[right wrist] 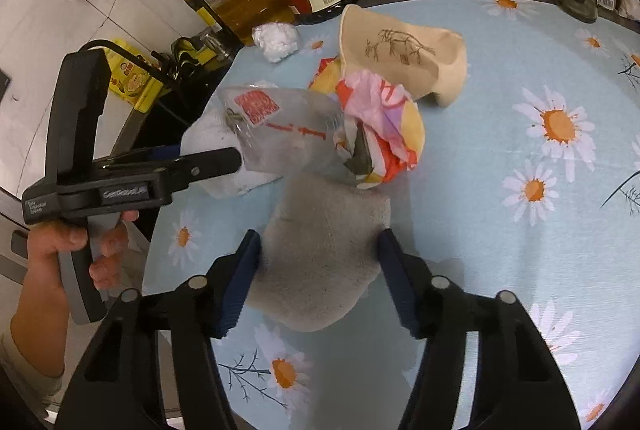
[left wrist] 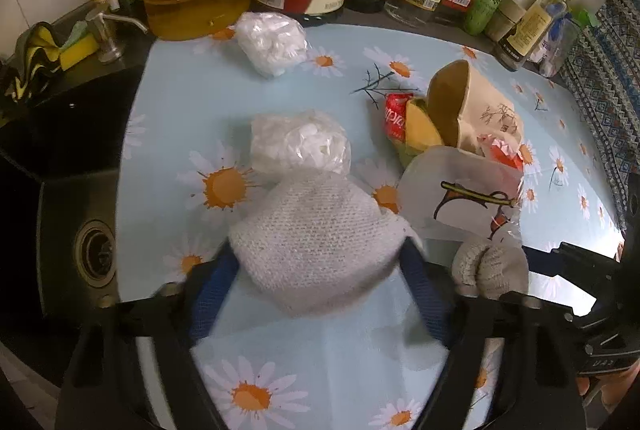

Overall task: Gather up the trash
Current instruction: 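Grasp the grey knit cloth with the right tool while the left tool grasps the white cloth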

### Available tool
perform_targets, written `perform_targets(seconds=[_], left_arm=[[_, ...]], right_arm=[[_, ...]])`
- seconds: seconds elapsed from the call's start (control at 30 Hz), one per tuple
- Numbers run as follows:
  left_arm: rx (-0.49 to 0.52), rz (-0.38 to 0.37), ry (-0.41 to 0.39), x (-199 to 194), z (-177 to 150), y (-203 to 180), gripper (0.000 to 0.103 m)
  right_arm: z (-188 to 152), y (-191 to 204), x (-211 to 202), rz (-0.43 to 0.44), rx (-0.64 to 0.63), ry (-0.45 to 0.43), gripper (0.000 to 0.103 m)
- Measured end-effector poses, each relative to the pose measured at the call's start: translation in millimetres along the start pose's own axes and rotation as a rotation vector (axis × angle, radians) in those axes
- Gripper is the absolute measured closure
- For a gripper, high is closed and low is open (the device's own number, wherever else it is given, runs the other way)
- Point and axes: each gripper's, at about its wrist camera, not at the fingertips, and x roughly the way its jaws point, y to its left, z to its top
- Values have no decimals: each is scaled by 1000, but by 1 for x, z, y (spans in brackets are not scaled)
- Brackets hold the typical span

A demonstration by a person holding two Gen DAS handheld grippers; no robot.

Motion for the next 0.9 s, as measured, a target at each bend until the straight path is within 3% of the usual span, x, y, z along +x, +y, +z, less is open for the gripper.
perform_targets(seconds=[0.17, 0.3, 0.5, 0.9], left_arm=[[16, -11, -17, 1, -2, -4, 51], [17, -21, -30, -3, -3, -5, 61], [20, -29, -48, -12, -10, -6, 68], [16, -52, -103, -43, -33, -5, 69]], right_arm=[[-4, 4, -1, -8, -22, -18, 68], [-5, 0, -3, 1, 4, -25, 74], [-5, 3, -11, -14, 11, -44, 76], [-19, 16, -28, -32, 28, -79, 76]])
